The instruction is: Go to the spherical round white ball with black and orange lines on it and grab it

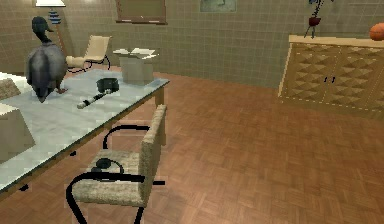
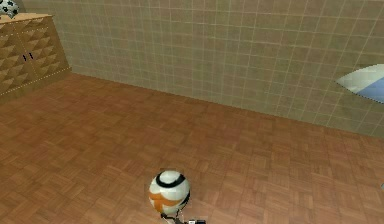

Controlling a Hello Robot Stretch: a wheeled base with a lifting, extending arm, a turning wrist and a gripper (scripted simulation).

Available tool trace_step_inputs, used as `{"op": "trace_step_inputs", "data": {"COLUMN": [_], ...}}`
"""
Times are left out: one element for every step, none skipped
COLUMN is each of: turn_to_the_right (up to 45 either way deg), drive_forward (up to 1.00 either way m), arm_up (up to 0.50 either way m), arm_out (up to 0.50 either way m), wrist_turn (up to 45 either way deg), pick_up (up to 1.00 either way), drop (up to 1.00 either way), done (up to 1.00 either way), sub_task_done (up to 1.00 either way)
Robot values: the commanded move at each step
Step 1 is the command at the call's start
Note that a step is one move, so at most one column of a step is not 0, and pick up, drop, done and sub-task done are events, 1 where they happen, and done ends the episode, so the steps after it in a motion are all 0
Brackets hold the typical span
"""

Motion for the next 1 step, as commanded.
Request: {"op": "trace_step_inputs", "data": {"turn_to_the_right": [0.0], "drive_forward": [0.0], "arm_up": [0.0], "arm_out": [0.0], "wrist_turn": [0.0], "pick_up": [0.0], "drop": [0.0], "done": [1.0], "sub_task_done": [0.0]}}
